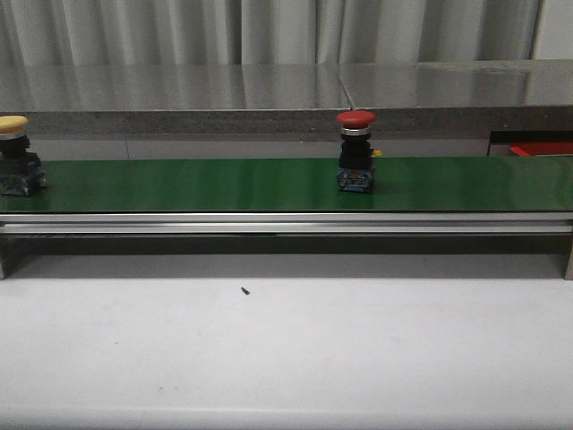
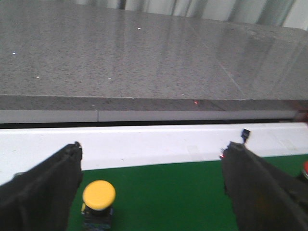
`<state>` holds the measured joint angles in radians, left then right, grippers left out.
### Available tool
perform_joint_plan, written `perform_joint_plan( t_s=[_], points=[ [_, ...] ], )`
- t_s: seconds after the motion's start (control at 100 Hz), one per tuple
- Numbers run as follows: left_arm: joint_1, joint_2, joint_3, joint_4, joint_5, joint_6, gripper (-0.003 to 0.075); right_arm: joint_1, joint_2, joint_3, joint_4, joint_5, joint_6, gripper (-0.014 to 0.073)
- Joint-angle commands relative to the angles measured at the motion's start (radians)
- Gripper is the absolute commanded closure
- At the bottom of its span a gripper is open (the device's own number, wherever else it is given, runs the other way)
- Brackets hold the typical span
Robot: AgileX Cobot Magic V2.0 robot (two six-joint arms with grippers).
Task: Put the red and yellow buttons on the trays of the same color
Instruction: 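Grasp the red button at the belt's far end with the right gripper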
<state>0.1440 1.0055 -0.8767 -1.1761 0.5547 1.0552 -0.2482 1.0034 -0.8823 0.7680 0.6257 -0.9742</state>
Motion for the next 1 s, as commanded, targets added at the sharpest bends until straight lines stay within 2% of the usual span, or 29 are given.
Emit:
perform_joint_plan(
  t_s=[0.0,0.21,0.3,0.36,0.43,0.5,0.55,0.62,0.71,0.84,0.99],
  points=[
    [-0.062,-0.103,0.064,-0.036,-0.043,0.01,0.0298,0.002,-0.017,-0.027,0.053,-0.036,-0.007,0.0692],
    [-0.175,-0.349,0.292,0.077,-0.213,0.025,0.0656,0.002,-0.011,-0.027,0.106,-0.023,-0.007,0.0692],
    [-0.182,-0.438,0.356,0.071,-0.257,0.025,0.0728,0.002,-0.007,-0.027,0.107,0.007,-0.007,0.0683],
    [-0.182,-0.473,0.383,0.064,-0.288,0.025,0.0739,0.002,-0.006,-0.027,0.107,0.06,-0.007,0.0638],
    [-0.182,-0.497,0.408,0.058,-0.326,0.025,0.0739,0.002,-0.006,-0.027,0.107,0.115,-0.007,0.0514],
    [-0.182,-0.499,0.418,0.038,-0.339,0.025,0.0739,0.002,-0.006,-0.027,0.107,0.147,-0.007,0.0311],
    [-0.182,-0.498,0.418,0.024,-0.338,0.025,0.0739,0.002,-0.006,-0.027,0.107,0.155,-0.007,0.0123],
    [-0.182,-0.496,0.418,0.008,-0.338,0.025,0.0739,0.002,-0.006,-0.027,0.104,0.158,-0.007,-0.0048],
    [-0.182,-0.496,0.418,0.006,-0.338,0.025,0.0739,0.002,0.006,-0.027,0.091,0.161,-0.007,-0.0008],
    [-0.182,-0.496,0.418,0.006,-0.338,0.025,0.0739,0.031,0.068,-0.028,0.051,0.149,-0.007,-0.0007],
    [-0.182,-0.496,0.418,0.006,-0.338,0.025,0.0739,0.102,0.164,-0.028,-0.03,0.05,-0.007,-0.0007]
  ],
)
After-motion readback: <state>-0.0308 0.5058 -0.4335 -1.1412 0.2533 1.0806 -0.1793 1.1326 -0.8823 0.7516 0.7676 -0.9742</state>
